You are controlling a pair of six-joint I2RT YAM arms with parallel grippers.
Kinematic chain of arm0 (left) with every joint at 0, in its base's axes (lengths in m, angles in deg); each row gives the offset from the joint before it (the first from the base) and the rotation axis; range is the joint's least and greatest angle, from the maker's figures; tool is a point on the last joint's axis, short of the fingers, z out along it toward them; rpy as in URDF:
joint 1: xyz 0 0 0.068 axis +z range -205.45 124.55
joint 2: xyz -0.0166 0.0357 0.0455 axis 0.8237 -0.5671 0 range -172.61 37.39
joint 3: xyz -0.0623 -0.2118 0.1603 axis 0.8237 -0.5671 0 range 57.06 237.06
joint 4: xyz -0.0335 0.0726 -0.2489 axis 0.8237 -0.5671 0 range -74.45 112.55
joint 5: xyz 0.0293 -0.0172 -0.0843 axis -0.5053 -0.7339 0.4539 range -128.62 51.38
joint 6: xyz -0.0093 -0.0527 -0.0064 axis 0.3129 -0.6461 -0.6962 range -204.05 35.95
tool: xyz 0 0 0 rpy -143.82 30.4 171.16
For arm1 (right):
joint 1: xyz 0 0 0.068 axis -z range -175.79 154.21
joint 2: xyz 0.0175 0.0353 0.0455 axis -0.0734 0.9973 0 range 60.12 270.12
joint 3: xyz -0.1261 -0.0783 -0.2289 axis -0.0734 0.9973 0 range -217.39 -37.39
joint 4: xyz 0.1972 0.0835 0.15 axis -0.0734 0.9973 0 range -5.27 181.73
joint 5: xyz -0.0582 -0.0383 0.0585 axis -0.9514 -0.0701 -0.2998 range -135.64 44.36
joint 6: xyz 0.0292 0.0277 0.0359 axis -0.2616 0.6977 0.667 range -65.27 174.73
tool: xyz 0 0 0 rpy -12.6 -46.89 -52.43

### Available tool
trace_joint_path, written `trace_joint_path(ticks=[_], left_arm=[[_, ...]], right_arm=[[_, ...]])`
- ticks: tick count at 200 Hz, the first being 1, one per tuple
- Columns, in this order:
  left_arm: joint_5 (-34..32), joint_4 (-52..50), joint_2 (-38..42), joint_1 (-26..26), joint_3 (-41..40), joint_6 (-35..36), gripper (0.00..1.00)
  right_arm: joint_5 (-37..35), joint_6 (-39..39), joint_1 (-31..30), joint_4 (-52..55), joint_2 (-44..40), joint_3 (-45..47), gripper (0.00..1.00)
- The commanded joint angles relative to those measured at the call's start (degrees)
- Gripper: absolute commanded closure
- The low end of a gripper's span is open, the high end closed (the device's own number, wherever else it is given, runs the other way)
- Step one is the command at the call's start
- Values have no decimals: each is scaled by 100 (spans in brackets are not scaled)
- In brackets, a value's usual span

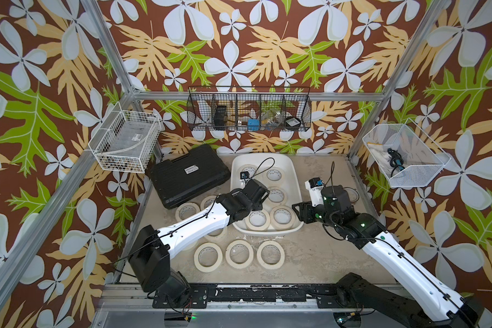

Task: Take out the art tape in the storage box
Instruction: Pick up the art tape from the storage box.

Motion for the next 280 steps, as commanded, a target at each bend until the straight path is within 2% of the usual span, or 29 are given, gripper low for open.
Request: trace_joint_path(ticks=[1, 14, 38, 100, 124, 157, 280], left_arm=[[-220, -325, -690, 209, 690, -198, 53], [-315, -706, -1211, 356, 1275, -303, 51], [-112, -878, -2008, 667, 1975, -397, 50], [542, -512, -3122, 1427, 2919, -625, 47], [688, -496, -3587, 1492, 3511, -450, 46], [698, -679, -4112, 1558, 4180, -581, 44], [572, -243, -4538, 1752, 4014, -1188, 44]], right_arm=[[11, 95, 0, 33, -63, 30, 39], [70, 139, 1, 8, -99, 71, 39], [163, 193, 1, -38, -144, 138, 39], [262, 263, -8, -239, -54, 328, 40], [267, 229, -1, -290, 67, 358, 39], [248, 195, -3, -340, 198, 359, 39], [145, 122, 0, -425, 257, 596, 39]])
